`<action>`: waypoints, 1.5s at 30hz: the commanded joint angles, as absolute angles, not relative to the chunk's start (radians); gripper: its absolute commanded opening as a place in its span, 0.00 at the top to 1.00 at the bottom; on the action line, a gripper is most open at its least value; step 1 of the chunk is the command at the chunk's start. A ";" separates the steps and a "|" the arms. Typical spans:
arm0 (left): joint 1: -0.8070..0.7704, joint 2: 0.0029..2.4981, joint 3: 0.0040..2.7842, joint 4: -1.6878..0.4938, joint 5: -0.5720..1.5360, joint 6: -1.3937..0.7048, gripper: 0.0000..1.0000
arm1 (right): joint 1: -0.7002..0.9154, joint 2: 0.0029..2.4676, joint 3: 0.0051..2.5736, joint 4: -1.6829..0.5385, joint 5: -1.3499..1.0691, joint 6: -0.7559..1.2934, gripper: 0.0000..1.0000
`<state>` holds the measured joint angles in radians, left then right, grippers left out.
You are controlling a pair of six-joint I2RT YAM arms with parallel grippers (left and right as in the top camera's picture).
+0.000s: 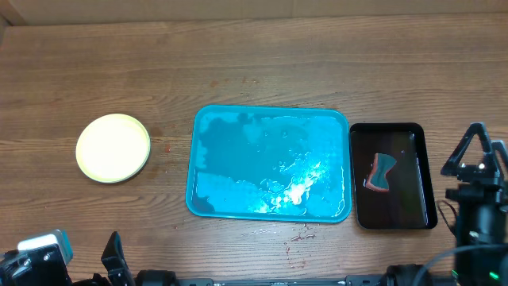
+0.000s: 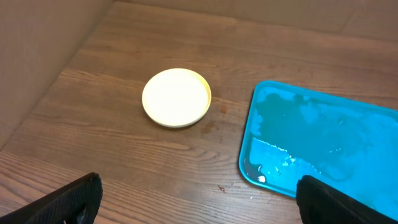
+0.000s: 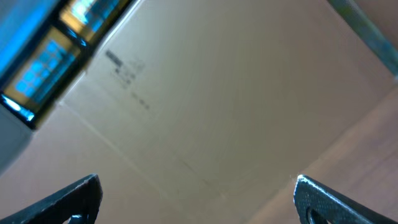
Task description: Clean dirty plates on tray and stack at the side
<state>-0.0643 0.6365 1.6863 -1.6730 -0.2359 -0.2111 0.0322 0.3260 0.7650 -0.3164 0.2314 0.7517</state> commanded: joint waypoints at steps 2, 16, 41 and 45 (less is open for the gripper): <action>-0.070 0.633 1.690 -1.671 -0.228 -0.225 0.00 | -0.035 0.197 0.517 -0.177 0.196 0.981 0.00; -0.070 0.633 1.690 -1.671 -0.227 -0.225 0.00 | -0.046 0.003 0.112 0.213 0.134 0.794 0.00; -0.070 0.633 1.690 -1.671 -0.228 -0.225 0.00 | -0.045 0.003 0.007 -0.080 0.026 0.410 0.00; -0.070 0.633 1.690 -1.671 -0.228 -0.225 0.00 | -0.045 0.003 0.007 -0.083 -0.032 0.304 0.00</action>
<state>-0.0643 0.6365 1.6859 -1.6733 -0.2356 -0.2111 -0.0395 0.0109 0.0181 -0.0849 0.0292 0.4171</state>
